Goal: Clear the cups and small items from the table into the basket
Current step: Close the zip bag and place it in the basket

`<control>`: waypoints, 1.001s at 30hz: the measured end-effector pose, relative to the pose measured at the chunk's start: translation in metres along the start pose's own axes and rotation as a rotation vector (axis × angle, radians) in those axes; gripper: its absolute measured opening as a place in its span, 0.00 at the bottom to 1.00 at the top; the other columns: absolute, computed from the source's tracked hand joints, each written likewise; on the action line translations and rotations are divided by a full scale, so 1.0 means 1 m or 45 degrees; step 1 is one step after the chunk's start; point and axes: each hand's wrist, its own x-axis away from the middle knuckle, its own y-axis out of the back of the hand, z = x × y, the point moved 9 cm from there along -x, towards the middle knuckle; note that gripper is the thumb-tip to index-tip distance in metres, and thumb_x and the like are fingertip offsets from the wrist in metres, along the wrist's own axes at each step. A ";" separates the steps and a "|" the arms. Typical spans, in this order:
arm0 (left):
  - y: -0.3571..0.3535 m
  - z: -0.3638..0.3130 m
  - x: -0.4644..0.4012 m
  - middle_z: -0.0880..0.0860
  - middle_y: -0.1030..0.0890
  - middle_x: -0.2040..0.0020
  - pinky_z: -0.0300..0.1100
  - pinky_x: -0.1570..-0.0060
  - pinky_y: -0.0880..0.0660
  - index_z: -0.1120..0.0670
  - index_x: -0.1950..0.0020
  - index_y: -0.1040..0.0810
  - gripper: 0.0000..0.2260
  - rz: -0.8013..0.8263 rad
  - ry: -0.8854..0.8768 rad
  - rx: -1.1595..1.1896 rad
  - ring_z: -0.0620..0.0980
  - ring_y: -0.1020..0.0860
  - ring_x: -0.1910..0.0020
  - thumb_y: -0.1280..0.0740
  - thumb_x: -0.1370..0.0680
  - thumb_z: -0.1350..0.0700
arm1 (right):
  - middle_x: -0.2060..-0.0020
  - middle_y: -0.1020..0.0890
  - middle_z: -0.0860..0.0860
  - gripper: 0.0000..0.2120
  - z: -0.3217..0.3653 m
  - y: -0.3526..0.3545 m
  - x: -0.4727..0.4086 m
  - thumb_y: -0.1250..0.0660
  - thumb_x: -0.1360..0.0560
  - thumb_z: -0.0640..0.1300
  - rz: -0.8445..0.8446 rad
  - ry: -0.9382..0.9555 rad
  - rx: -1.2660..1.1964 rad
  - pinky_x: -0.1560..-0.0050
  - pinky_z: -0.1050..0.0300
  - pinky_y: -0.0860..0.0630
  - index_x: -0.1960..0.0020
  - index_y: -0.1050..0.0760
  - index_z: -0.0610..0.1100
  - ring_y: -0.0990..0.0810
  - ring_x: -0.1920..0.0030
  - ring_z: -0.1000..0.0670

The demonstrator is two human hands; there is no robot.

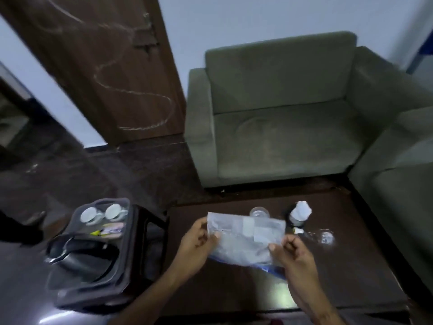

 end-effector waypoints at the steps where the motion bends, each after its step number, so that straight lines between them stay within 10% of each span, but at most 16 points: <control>1: 0.027 0.000 0.010 0.50 0.15 0.49 0.37 0.54 0.21 0.48 0.38 0.25 0.14 -0.031 -0.021 -0.014 0.48 0.16 0.50 0.30 0.22 0.57 | 0.66 0.21 0.50 0.09 0.003 -0.028 0.004 0.26 0.29 0.39 0.029 0.038 0.038 0.64 0.60 0.26 0.60 0.26 0.48 0.24 0.64 0.53; 19: 0.388 0.077 0.143 0.46 0.18 0.60 0.34 0.56 0.23 0.46 0.32 0.27 0.23 -0.897 0.130 -0.133 0.39 0.20 0.59 0.26 0.26 0.51 | 0.70 0.21 0.51 0.09 -0.046 -0.394 0.049 0.27 0.28 0.39 0.386 0.054 0.410 0.66 0.54 0.23 0.58 0.27 0.45 0.22 0.70 0.52; 25: 0.455 0.124 0.180 0.45 0.18 0.60 0.38 0.57 0.24 0.47 0.59 0.18 0.05 -1.169 0.462 -0.246 0.46 0.20 0.60 0.24 0.29 0.50 | 0.68 0.17 0.50 0.06 -0.115 -0.453 0.044 0.25 0.30 0.45 0.496 -0.175 0.573 0.64 0.55 0.22 0.59 0.20 0.44 0.19 0.67 0.53; 30: 0.490 0.189 0.180 0.50 0.24 0.72 0.36 0.72 0.31 0.59 0.66 0.18 0.13 -1.138 0.780 -0.185 0.45 0.28 0.71 0.23 0.31 0.49 | 0.68 0.17 0.49 0.06 -0.185 -0.469 0.041 0.25 0.33 0.43 0.370 -0.506 0.692 0.65 0.55 0.22 0.64 0.19 0.41 0.20 0.64 0.50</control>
